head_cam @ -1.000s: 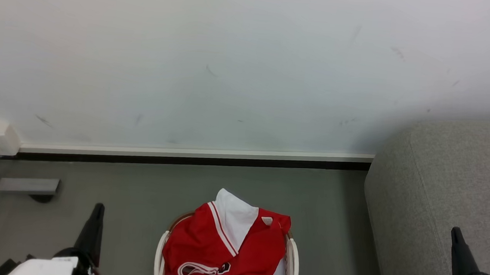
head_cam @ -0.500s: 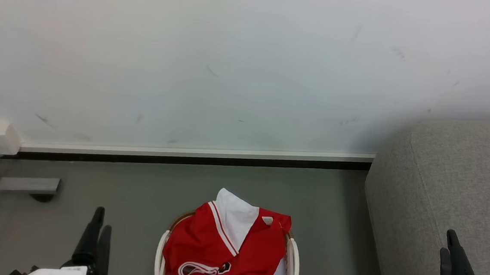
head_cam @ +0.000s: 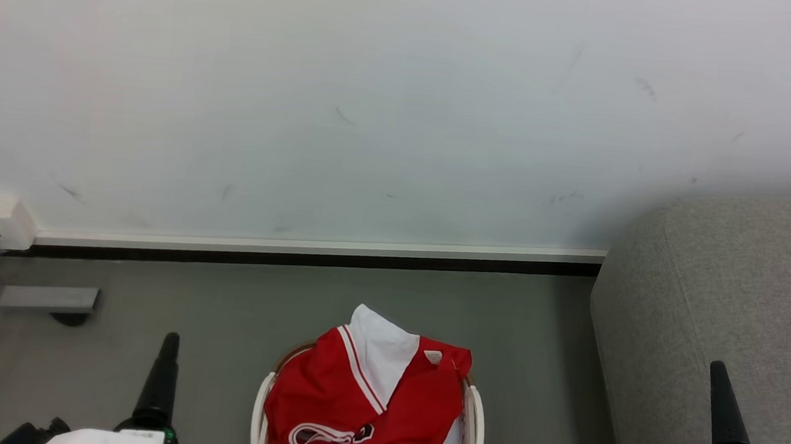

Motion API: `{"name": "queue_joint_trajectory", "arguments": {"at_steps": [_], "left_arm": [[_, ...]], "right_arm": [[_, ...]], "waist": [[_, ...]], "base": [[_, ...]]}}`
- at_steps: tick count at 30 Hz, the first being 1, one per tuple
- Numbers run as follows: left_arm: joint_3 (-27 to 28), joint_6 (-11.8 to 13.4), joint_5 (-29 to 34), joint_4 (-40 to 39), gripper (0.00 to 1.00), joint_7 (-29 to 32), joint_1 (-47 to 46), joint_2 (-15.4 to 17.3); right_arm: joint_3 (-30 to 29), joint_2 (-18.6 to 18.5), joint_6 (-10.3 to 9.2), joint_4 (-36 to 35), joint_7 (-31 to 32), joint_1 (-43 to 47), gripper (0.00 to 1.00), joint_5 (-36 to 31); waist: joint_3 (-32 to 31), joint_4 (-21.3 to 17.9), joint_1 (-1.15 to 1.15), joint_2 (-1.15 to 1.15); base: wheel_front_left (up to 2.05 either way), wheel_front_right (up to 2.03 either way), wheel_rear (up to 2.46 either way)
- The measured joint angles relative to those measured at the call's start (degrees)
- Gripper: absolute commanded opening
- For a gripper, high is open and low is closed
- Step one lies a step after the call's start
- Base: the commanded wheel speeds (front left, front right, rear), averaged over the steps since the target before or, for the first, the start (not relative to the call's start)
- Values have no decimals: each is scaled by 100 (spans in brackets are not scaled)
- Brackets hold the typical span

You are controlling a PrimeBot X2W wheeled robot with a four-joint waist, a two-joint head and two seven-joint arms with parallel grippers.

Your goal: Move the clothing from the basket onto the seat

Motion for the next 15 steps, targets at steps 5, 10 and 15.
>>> {"name": "queue_joint_trajectory", "arguments": {"at_steps": [5, 10, 15], "left_arm": [[-10, 0, 628, -49, 100, -105, -1, 0], [-9, 0, 1262, -105, 100, -183, -1, 1], [-34, 0, 1933, -178, 100, -308, 0, 4]], "right_arm": [[59, -1, 0, -77, -109, 4, 100, -777], [137, -5, 0, -140, -212, 16, 100, -1568], [275, -30, 0, -171, -314, 21, 100, -2348]], "waist": [[-1, 8, 0, 0], [-12, 7, 0, 0], [-19, 4, 0, 0]], "base": [[0, 0, 0], [0, 0, 0], [0, 0, 0]]}}
